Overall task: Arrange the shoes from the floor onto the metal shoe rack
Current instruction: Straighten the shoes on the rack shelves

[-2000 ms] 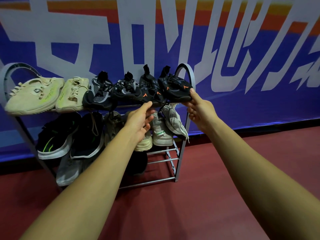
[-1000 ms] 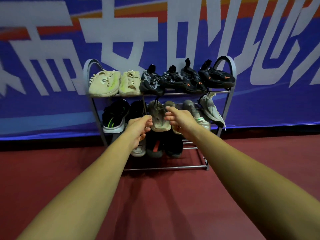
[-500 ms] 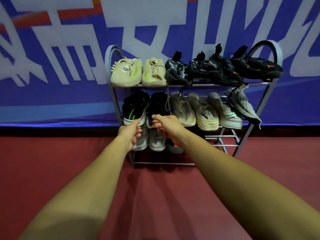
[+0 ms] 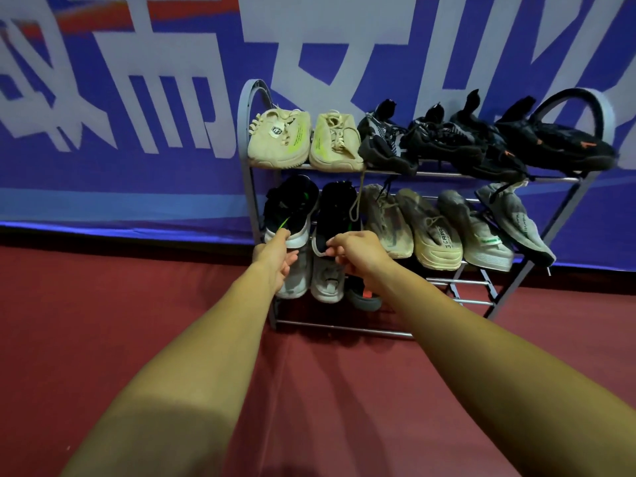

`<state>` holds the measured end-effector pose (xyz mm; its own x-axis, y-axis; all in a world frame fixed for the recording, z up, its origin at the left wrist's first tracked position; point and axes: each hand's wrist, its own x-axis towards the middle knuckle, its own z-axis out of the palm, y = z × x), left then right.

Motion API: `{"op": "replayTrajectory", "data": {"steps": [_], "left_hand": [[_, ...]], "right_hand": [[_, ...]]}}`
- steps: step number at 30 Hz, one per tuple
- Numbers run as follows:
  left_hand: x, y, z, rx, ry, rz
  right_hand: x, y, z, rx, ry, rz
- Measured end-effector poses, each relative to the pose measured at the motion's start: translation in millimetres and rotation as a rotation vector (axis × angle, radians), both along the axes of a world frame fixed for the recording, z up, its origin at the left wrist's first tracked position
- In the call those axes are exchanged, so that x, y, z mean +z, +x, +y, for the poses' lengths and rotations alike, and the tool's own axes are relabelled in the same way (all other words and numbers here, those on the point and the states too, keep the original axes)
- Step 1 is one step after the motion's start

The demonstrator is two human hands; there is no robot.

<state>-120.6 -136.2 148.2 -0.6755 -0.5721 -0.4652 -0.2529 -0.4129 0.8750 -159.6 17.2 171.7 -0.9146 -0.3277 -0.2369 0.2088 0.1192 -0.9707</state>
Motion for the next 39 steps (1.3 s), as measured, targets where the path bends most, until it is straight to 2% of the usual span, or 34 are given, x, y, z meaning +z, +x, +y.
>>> {"op": "replayTrajectory", "data": {"steps": [8, 15, 23, 27, 30, 33, 36, 39], "left_hand": [[10.1, 23.6, -1.0, 0.167, -0.025, 0.115], [23.7, 54.8, -13.7, 0.122, -0.040, 0.202], [18.3, 62.1, -21.2, 0.052, -0.074, 0.189], [16.5, 54.5, -11.5, 0.004, -0.110, 0.177], [16.2, 50.2, -7.3, -0.021, -0.110, 0.169], [16.4, 45.1, -6.2, 0.001, -0.078, 0.154], [15.3, 39.0, -7.3, 0.050, -0.026, 0.132], [15.1, 32.3, -5.0, 0.036, 0.070, 0.134]], "right_hand": [[-0.5, 8.7, 14.6, 0.038, 0.033, 0.032], [7.8, 12.4, 22.7, 0.027, -0.009, 0.027], [5.9, 2.6, 32.6, -0.148, -0.152, -0.111], [-2.7, -9.1, 43.1, -0.207, -0.346, -0.168], [1.1, -12.3, 52.6, -0.179, -0.412, -0.201], [-2.2, -17.5, 56.0, -0.154, -0.389, -0.229], [-8.0, -18.4, 53.2, -0.219, -0.366, -0.232], [-10.5, -17.0, 49.8, -0.228, -0.448, -0.263]]}}
